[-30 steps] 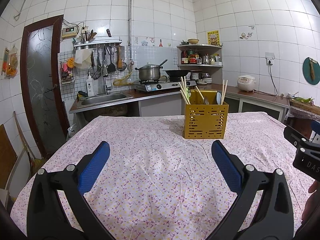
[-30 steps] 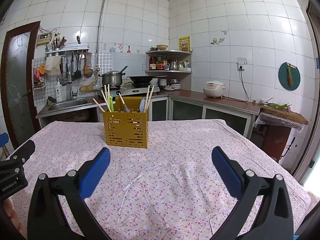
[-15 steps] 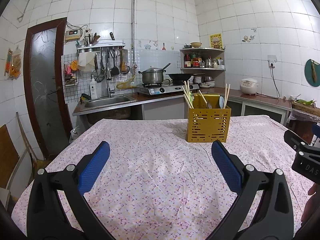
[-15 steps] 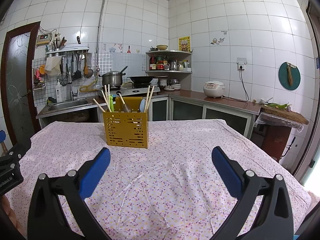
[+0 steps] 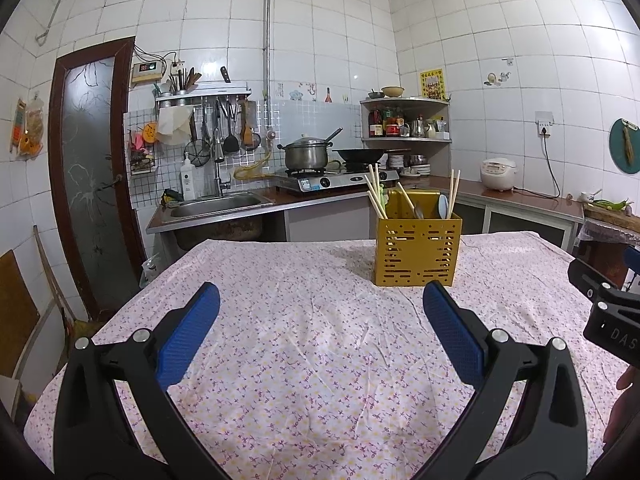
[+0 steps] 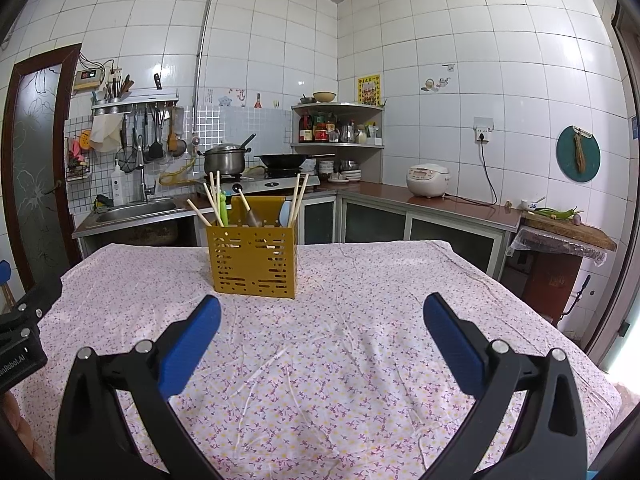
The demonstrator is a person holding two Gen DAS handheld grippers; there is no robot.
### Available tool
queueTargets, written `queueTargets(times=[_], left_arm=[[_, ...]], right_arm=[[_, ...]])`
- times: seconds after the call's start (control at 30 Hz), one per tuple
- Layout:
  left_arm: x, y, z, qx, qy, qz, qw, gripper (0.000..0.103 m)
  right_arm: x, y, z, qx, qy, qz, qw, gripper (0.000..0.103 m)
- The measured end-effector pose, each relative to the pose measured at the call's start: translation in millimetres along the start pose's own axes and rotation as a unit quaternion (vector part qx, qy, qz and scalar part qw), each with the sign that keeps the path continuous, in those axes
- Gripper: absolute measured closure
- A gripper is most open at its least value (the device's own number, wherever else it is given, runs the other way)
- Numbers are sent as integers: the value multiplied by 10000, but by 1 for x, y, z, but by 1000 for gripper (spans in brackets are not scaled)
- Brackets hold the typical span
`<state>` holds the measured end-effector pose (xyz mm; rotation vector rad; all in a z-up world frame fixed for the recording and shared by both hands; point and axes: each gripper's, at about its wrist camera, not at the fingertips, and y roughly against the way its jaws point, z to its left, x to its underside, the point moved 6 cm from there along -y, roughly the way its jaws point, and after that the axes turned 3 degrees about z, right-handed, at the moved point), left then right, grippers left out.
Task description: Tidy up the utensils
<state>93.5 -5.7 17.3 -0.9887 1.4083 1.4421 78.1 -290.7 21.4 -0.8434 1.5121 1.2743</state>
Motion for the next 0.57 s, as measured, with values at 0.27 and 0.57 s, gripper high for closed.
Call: queueTargets(times=[0.27,0.57], left_arm=[[-1,2,0,-38,-13,-38,10000,5],[0,0,0,64,44,72,9999,5]], right_arm=[[-2,4,0,-41,-10,-55,10000,4],[-3,5,-2,-17,15,-83,10000,4]])
